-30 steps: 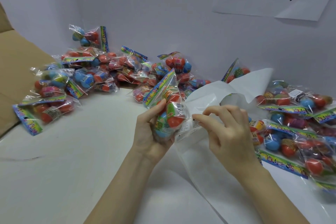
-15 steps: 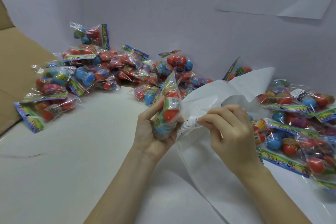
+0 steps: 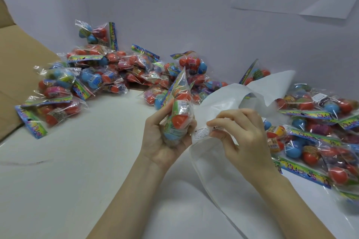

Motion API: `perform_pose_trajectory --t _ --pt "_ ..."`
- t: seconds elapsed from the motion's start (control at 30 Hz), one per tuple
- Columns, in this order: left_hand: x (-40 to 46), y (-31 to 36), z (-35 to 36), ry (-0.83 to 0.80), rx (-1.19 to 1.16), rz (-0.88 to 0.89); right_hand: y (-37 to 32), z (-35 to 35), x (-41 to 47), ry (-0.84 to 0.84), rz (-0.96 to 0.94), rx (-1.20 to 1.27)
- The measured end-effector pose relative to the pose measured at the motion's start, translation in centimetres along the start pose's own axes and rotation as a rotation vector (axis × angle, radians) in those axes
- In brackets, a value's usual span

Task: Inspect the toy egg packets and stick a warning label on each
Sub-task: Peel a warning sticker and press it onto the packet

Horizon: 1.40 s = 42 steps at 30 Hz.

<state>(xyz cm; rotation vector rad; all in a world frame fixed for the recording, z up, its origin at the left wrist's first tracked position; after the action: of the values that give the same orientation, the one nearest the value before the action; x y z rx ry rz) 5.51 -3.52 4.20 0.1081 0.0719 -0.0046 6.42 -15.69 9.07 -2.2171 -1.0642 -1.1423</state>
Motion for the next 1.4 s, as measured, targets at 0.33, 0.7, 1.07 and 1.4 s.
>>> perform_pose_trajectory --t 0.33,0.7,1.07,1.4 --pt "-0.3 0.3 -0.6 0.104 0.2 0.027 -0.1 0.3 0.0 -0.083 -0.014 0.019" --pt "0.2 0.6 -1.1 0.158 0.209 0.085 -0.3 0.0 0.0 -0.075 -0.065 -0.044" --pt "0.0 3.3 -0.7 0.207 0.397 0.407 1.5 -0.1 -0.5 -0.129 0.248 0.306" --pt "-1.4 4.6 1.4 0.108 0.726 0.611 4.2 -1.9 0.1 0.13 0.554 0.643"
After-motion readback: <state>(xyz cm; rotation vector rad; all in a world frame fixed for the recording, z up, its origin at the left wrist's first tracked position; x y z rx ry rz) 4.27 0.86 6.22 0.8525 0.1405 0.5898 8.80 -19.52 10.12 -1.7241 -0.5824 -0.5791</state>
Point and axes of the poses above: each hand's wrist, its own x-axis towards the middle knuckle, its own z-axis out of the palm, y = z × x, the point moved 7 cm from there along x, towards the middle knuckle, and after that the axes turned 10 degrees about -x, right-handed, at the moved point
